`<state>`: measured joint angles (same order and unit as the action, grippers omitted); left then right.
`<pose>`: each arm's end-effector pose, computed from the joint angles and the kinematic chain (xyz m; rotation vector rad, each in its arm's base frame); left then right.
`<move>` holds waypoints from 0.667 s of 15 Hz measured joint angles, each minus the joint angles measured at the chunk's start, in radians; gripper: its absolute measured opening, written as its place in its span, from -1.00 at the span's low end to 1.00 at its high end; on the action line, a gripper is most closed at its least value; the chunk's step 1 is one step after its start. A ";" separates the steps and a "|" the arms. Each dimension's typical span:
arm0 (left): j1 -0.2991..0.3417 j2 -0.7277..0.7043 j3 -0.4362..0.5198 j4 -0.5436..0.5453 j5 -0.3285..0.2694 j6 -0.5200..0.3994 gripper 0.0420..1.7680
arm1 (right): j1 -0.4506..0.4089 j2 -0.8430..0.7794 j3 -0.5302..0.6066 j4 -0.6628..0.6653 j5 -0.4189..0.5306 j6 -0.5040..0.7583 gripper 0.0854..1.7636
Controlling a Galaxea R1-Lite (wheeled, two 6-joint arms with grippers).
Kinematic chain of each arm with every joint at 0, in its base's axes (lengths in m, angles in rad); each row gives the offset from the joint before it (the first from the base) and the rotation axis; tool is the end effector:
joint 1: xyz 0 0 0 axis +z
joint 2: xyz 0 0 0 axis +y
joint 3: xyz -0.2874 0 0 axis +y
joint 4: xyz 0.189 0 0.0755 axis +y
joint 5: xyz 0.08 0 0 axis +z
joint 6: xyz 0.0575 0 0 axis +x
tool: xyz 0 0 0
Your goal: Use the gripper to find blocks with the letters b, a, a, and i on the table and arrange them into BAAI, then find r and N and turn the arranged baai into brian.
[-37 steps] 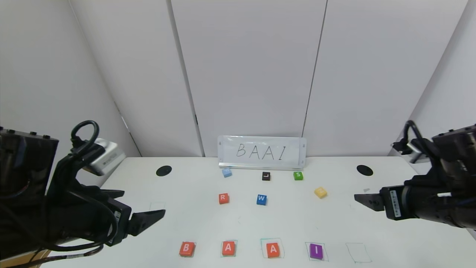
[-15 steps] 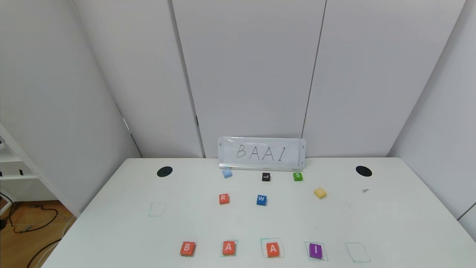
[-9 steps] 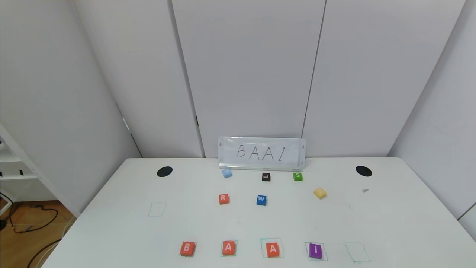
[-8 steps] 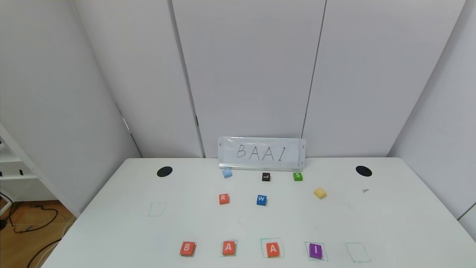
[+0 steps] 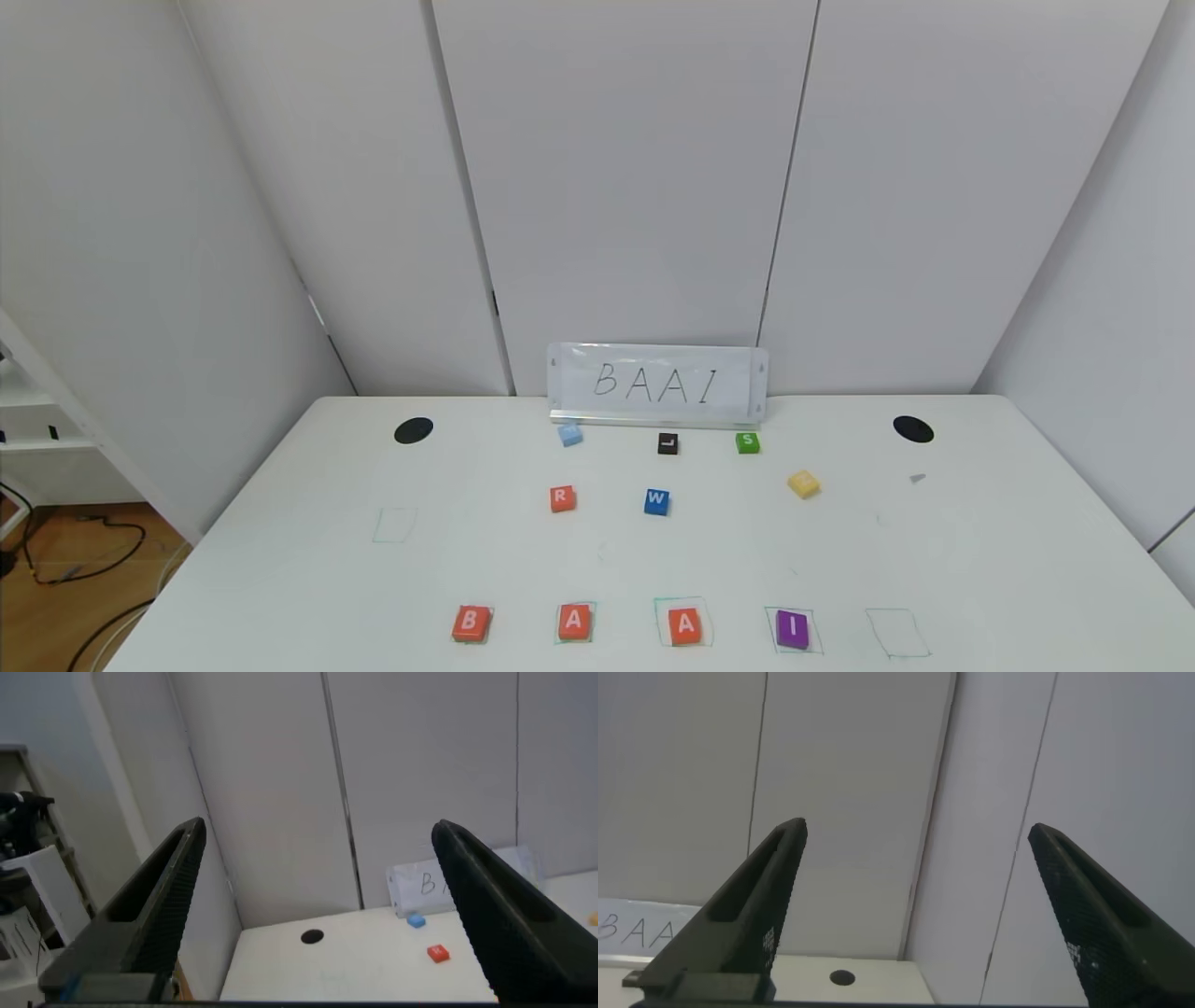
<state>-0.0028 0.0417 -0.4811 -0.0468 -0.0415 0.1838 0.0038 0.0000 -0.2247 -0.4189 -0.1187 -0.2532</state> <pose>-0.0267 -0.0023 0.2249 0.1895 -0.4888 0.0014 -0.0103 -0.0068 0.1980 -0.2047 -0.6247 -0.1915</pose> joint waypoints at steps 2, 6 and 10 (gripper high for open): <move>0.000 -0.024 0.133 -0.129 0.006 -0.003 0.94 | 0.000 0.000 0.104 -0.039 0.029 0.004 0.93; 0.000 -0.041 0.398 -0.175 -0.002 -0.002 0.94 | 0.000 -0.001 0.217 0.215 0.048 0.057 0.93; 0.000 -0.042 0.475 0.049 0.003 -0.039 0.94 | 0.000 -0.001 0.224 0.404 0.138 0.179 0.94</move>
<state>-0.0032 -0.0004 -0.0057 0.0023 -0.0381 0.1447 0.0043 -0.0013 -0.0009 -0.0151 0.0196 -0.0745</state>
